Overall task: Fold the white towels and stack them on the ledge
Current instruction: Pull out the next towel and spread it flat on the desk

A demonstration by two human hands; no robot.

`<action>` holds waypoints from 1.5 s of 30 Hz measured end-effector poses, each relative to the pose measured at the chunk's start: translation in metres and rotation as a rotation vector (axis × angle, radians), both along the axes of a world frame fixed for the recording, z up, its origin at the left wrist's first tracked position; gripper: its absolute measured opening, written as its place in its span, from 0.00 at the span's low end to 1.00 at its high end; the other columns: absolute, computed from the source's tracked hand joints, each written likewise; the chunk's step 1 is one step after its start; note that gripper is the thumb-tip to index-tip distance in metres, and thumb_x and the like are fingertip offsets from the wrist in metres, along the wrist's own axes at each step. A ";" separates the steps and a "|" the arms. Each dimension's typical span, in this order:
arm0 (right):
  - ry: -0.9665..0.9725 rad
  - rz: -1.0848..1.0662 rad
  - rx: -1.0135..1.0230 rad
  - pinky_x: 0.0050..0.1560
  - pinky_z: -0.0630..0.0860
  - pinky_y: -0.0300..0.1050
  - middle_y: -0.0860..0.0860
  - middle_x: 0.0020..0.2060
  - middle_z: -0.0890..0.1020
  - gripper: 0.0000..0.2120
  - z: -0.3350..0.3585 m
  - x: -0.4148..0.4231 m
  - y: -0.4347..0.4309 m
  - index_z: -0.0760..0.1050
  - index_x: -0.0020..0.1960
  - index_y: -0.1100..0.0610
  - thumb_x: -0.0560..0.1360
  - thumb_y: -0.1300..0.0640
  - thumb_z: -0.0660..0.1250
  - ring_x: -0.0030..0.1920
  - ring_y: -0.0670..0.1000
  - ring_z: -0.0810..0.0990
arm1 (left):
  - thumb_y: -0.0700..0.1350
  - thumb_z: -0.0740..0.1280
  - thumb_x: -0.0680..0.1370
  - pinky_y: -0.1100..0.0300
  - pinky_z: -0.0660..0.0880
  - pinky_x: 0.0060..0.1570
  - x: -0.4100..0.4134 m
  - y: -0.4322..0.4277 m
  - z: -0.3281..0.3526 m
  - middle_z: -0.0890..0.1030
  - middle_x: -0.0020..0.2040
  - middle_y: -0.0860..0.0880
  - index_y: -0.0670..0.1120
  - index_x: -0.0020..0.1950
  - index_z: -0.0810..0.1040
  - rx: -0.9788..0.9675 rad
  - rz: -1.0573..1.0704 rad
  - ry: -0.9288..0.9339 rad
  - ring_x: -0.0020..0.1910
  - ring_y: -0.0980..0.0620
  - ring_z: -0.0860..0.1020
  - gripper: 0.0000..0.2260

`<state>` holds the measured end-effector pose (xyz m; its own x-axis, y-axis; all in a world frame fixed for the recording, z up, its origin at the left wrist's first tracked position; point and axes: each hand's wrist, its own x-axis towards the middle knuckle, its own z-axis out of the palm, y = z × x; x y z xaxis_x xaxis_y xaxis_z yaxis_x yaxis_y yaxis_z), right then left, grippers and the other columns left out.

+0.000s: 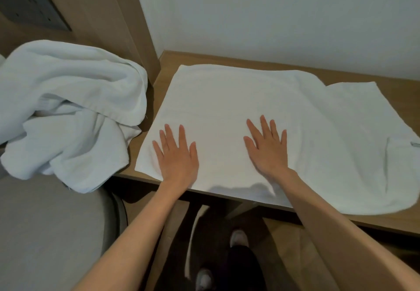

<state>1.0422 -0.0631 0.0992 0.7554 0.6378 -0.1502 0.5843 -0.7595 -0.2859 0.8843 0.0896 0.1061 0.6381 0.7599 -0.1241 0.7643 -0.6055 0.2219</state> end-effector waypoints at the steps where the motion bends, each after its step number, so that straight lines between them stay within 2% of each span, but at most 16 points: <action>1: 0.079 0.003 0.059 0.74 0.36 0.54 0.48 0.78 0.48 0.24 0.006 0.004 -0.002 0.50 0.77 0.43 0.82 0.45 0.48 0.77 0.52 0.42 | 0.55 0.43 0.83 0.45 0.36 0.74 0.002 -0.004 0.004 0.37 0.78 0.43 0.49 0.78 0.39 0.014 -0.036 -0.012 0.76 0.44 0.37 0.26; 4: 0.314 -0.111 0.435 0.76 0.52 0.50 0.49 0.75 0.62 0.21 0.031 0.014 -0.012 0.62 0.75 0.51 0.82 0.56 0.56 0.75 0.50 0.58 | 0.54 0.45 0.83 0.46 0.38 0.73 0.020 -0.015 0.021 0.39 0.78 0.45 0.48 0.79 0.42 0.040 -0.144 -0.056 0.77 0.45 0.39 0.26; 6: 0.242 -0.196 0.528 0.73 0.58 0.44 0.50 0.73 0.66 0.19 0.047 0.023 -0.023 0.67 0.72 0.54 0.81 0.60 0.57 0.73 0.50 0.63 | 0.53 0.46 0.83 0.47 0.39 0.73 0.039 -0.024 0.034 0.41 0.79 0.46 0.49 0.79 0.43 0.018 -0.203 -0.079 0.77 0.45 0.40 0.25; 10: 0.124 -0.270 0.480 0.73 0.57 0.45 0.51 0.73 0.66 0.19 0.064 0.055 -0.053 0.68 0.71 0.55 0.81 0.60 0.56 0.73 0.52 0.62 | 0.51 0.45 0.84 0.45 0.39 0.73 0.089 -0.043 0.055 0.44 0.79 0.48 0.49 0.79 0.44 -0.124 -0.300 -0.106 0.77 0.44 0.41 0.24; 17: -0.037 -0.381 0.376 0.76 0.49 0.51 0.53 0.74 0.64 0.19 0.076 0.138 -0.104 0.65 0.73 0.57 0.82 0.59 0.53 0.76 0.53 0.57 | 0.51 0.45 0.84 0.41 0.41 0.72 0.193 -0.085 0.056 0.45 0.79 0.50 0.51 0.79 0.45 -0.220 -0.419 -0.094 0.77 0.43 0.43 0.23; 22: 0.126 -0.327 0.236 0.75 0.49 0.49 0.53 0.76 0.61 0.20 0.056 0.198 -0.125 0.62 0.75 0.57 0.83 0.58 0.50 0.76 0.53 0.55 | 0.52 0.44 0.84 0.33 0.38 0.69 0.264 -0.106 0.035 0.41 0.79 0.52 0.54 0.78 0.43 -0.160 -0.429 -0.037 0.77 0.42 0.40 0.23; 25: 0.182 -0.251 0.139 0.75 0.42 0.49 0.48 0.77 0.55 0.21 0.037 0.222 -0.125 0.59 0.76 0.49 0.83 0.55 0.49 0.77 0.50 0.49 | 0.55 0.44 0.83 0.31 0.36 0.67 0.292 -0.108 0.022 0.40 0.78 0.53 0.56 0.78 0.42 -0.125 -0.423 -0.046 0.77 0.43 0.38 0.23; 28: 0.140 -0.245 -0.014 0.73 0.37 0.58 0.44 0.78 0.47 0.22 0.018 0.238 -0.128 0.52 0.76 0.38 0.83 0.50 0.46 0.77 0.50 0.42 | 0.57 0.43 0.82 0.31 0.35 0.67 0.304 -0.106 0.007 0.40 0.78 0.55 0.59 0.77 0.40 -0.088 -0.411 -0.039 0.77 0.44 0.38 0.24; 32: 0.045 -0.325 -0.062 0.70 0.35 0.67 0.43 0.78 0.43 0.22 0.000 0.248 -0.144 0.45 0.75 0.35 0.81 0.41 0.42 0.77 0.52 0.40 | 0.62 0.41 0.80 0.31 0.34 0.67 0.306 -0.102 -0.007 0.38 0.78 0.57 0.62 0.75 0.37 0.012 -0.402 0.018 0.76 0.45 0.37 0.25; 40: 0.033 -0.589 -0.110 0.68 0.35 0.70 0.44 0.78 0.43 0.24 -0.005 0.281 -0.189 0.42 0.75 0.34 0.80 0.38 0.42 0.77 0.53 0.39 | 0.63 0.42 0.80 0.32 0.35 0.67 0.306 -0.086 -0.010 0.42 0.78 0.58 0.65 0.76 0.43 0.047 -0.399 0.013 0.77 0.48 0.38 0.24; 45: 0.018 -0.598 -0.104 0.69 0.38 0.72 0.49 0.78 0.44 0.25 0.008 0.280 -0.171 0.45 0.78 0.44 0.82 0.46 0.45 0.77 0.57 0.38 | 0.61 0.43 0.81 0.33 0.34 0.68 0.311 -0.090 0.001 0.45 0.79 0.56 0.61 0.77 0.46 -0.009 -0.407 -0.012 0.77 0.49 0.39 0.24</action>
<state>1.3218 -0.2340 0.1077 0.9751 0.0850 -0.2050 0.0436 -0.9791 -0.1988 1.1953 -0.0002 0.1071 0.8882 0.4435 -0.1201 0.4594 -0.8563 0.2360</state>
